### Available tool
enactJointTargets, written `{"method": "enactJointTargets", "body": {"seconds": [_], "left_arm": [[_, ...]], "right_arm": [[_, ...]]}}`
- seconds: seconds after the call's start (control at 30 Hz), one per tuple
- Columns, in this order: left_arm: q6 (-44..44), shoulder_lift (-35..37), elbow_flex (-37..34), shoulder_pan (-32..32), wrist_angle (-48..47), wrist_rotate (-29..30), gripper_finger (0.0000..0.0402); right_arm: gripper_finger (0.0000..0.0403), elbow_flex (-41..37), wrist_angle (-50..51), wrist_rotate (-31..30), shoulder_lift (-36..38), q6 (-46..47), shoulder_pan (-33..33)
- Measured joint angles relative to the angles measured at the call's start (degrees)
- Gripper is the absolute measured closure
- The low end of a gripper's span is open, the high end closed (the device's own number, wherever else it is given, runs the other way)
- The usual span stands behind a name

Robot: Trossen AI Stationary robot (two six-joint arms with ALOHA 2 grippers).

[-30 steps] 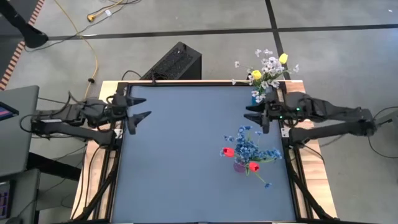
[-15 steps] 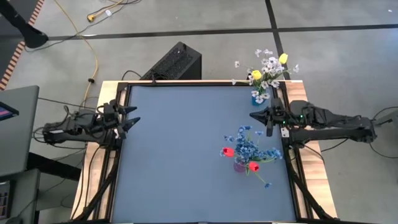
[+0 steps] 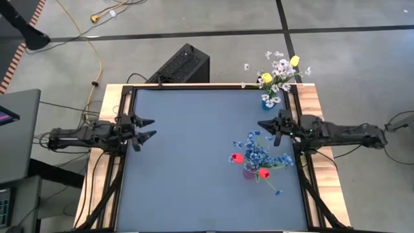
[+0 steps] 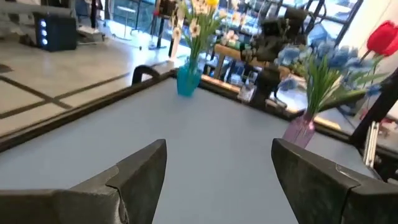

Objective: Sort flowers into vase by color
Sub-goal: Return to Home Position

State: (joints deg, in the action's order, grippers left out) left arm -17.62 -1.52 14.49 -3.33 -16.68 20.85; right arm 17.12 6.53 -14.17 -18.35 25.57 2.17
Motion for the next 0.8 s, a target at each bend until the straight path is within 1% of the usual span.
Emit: {"method": "enactJointTargets", "body": {"seconds": [0.13, 0.27, 0.37, 0.43, 0.47, 0.53, 0.7, 0.8], "left_arm": [[-2.18, 0.13, -3.47, 0.00, 5.41, 0.21, 0.0123], [-5.27, 0.04, -8.80, 0.00, 12.02, 0.20, 0.0123], [-6.56, 0.00, -12.35, 0.00, 15.68, -0.32, 0.0123], [-5.04, -1.26, -12.90, 0.00, 18.31, -1.11, 0.0123], [-4.75, -1.89, -12.90, 0.00, 19.29, -0.62, 0.0123], [-5.37, -2.37, -12.90, 0.00, 19.40, -0.03, 0.0123], [-8.11, -3.50, -12.88, 0.00, 17.81, 0.95, 0.0123], [-7.60, -3.85, -12.88, 0.00, 17.83, 2.45, 0.0123]], "right_arm": [[0.0386, -6.88, -9.29, -0.01, 0.12, -2.89, 0.22], [0.0386, -11.87, -14.67, 1.27, 0.53, -5.79, 0.60], [0.0386, -12.45, -14.72, 4.94, 1.96, -8.57, 1.23], [0.0386, -12.43, -13.42, 6.97, 2.92, -10.21, 1.71], [0.0386, -12.43, -12.59, 7.61, 3.33, -10.93, 1.96], [0.0386, -12.43, -11.11, 8.44, 4.10, -11.94, 2.65], [0.0386, -12.43, -11.75, 12.10, 4.70, -13.38, 4.25], [0.0377, -12.43, -11.48, 12.48, 4.54, -14.04, 4.77]]}}
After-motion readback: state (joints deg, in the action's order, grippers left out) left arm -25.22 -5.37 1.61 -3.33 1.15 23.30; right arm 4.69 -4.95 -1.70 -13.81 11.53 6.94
